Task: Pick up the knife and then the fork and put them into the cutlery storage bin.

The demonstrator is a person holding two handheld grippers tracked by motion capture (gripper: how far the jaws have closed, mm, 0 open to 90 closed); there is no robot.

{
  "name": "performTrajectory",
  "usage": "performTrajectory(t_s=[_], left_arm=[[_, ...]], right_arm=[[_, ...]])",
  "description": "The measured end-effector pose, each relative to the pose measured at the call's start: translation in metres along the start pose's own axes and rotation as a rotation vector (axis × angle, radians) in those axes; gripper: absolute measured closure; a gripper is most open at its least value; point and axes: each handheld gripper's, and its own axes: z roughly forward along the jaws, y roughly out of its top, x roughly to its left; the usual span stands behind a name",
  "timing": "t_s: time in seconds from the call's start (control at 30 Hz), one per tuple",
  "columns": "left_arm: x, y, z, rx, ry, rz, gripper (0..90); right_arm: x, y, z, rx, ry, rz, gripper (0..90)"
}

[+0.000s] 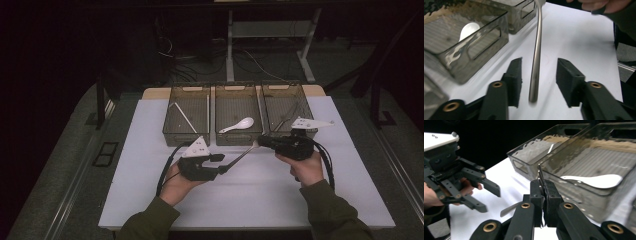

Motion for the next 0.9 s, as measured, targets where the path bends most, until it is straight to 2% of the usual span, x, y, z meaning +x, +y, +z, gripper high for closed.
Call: performTrajectory(t_s=[0.23,0.37,0.47,0.63,0.8,0.9], left_arm=[[0.004,-0.018,-0.018,0.008,0.012,-0.027,42.3],[0.006,-0.03,-0.026,0.018,0.022,-0.04,37.8],[0.008,-0.035,-0.03,0.027,0.028,-0.033,32.9],[0.011,-0.046,-0.035,0.026,0.051,-0.063,22.5],[0.015,-0.051,-0.04,0.023,0.064,-0.073,13.6],[0.016,-0.054,-0.042,0.025,0.069,-0.082,8.2]], right_arm=[[-0.013,0.014,-0.029,-0.038,-0.068,-0.008,86.7],[-0.027,0.024,-0.054,-0.086,-0.125,0.001,86.7],[-0.036,0.031,-0.069,-0.104,-0.161,0.003,86.7],[-0.052,0.046,-0.092,-0.128,-0.241,0.005,86.7],[-0.068,0.058,-0.108,-0.132,-0.311,0.013,86.7],[-0.077,0.062,-0.111,-0.129,-0.334,0.028,86.7]])
